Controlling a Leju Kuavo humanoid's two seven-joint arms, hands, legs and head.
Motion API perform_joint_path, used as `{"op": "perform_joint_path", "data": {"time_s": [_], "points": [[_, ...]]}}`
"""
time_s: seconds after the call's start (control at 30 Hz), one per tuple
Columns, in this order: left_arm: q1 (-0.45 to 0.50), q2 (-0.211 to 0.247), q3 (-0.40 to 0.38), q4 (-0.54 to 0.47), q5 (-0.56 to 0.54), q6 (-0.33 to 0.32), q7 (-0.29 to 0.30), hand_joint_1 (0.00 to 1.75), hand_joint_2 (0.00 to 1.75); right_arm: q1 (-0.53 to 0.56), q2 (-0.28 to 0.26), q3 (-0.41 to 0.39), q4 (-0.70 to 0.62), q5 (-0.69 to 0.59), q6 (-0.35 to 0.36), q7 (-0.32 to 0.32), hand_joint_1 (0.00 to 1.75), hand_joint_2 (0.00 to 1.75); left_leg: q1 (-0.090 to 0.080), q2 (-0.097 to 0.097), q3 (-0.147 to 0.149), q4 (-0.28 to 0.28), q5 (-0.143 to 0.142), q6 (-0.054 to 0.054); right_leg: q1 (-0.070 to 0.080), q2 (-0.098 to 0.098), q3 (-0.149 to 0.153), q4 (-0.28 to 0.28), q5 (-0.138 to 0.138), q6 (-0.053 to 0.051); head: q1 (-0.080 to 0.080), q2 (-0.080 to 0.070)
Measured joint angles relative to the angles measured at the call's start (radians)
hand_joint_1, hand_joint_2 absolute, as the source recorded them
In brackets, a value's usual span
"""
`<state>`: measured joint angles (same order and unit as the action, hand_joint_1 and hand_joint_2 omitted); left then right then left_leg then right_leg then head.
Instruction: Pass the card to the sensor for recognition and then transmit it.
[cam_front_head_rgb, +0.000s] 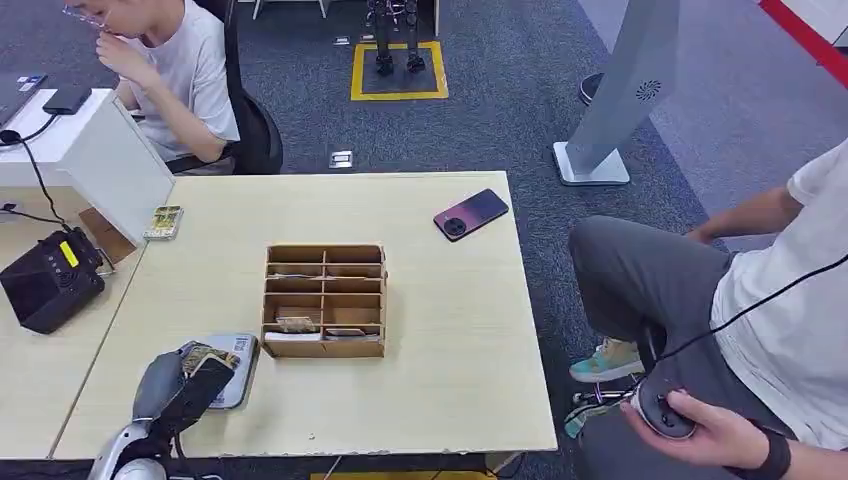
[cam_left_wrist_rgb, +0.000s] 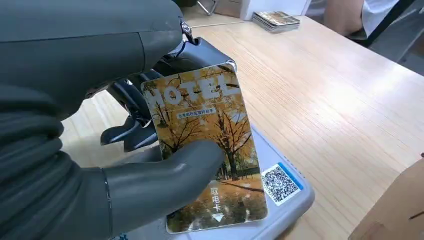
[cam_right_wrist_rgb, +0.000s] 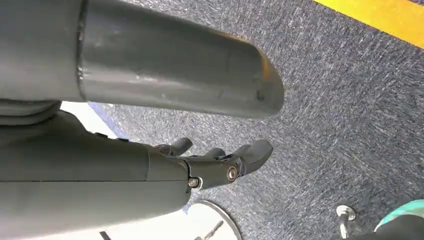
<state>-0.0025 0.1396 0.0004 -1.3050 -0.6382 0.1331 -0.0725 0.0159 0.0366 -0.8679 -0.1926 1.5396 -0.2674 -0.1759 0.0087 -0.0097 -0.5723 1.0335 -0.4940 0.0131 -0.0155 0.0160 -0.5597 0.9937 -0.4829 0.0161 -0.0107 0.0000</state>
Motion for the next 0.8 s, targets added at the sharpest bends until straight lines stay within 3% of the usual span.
{"op": "perform_joint_path", "data": {"time_s": [0.17,0.27,0.33,0.37,0.6,0.8], "points": [[-0.003,-0.002,0.001,0.000,0.108,-0.037,-0.040,1.75,1.75,-0.002,0.000,0.000,0.000,0.000,-0.003,-0.004,0.00,0.00,0.000,0.000,0.000,0.000,0.000,0.000,0.000,0.000,0.000,0.000,0.000,0.000,0.000,0.000],[-0.009,-0.016,0.037,-0.010,0.430,-0.092,-0.098,1.75,1.75,-0.004,0.000,0.000,0.000,0.000,-0.013,-0.010,0.00,0.00,0.000,0.000,0.000,0.000,0.000,0.000,0.000,0.000,0.000,0.000,0.000,0.000,0.000,0.000],[-0.027,-0.033,0.087,-0.024,0.676,-0.087,-0.120,1.75,1.75,-0.005,0.000,0.002,0.000,0.000,-0.019,-0.011,0.00,0.00,0.000,0.000,0.000,0.000,0.000,0.000,0.000,0.000,0.000,0.000,0.000,0.000,0.000,0.000],[-0.041,-0.035,0.108,-0.028,0.725,-0.079,-0.131,1.75,1.75,-0.007,0.000,0.003,0.000,0.000,-0.020,-0.012,0.00,0.00,0.000,0.000,0.000,0.000,0.001,0.000,0.000,0.000,0.000,0.000,0.000,0.000,0.000,0.000],[-0.144,-0.017,0.209,-0.072,0.843,-0.016,-0.204,1.75,1.75,-0.013,0.000,0.018,0.000,0.000,-0.019,-0.006,0.00,0.00,0.001,0.000,0.000,0.000,0.001,0.000,0.001,0.000,0.000,0.001,0.001,-0.001,0.000,0.000],[-0.195,0.014,0.240,-0.091,0.797,0.037,-0.235,1.75,1.75,-0.014,0.000,0.024,0.000,0.000,-0.012,-0.002,0.00,0.00,0.001,0.000,0.000,0.000,0.001,0.000,0.000,0.000,-0.001,0.001,0.001,-0.001,0.000,0.000]]}}
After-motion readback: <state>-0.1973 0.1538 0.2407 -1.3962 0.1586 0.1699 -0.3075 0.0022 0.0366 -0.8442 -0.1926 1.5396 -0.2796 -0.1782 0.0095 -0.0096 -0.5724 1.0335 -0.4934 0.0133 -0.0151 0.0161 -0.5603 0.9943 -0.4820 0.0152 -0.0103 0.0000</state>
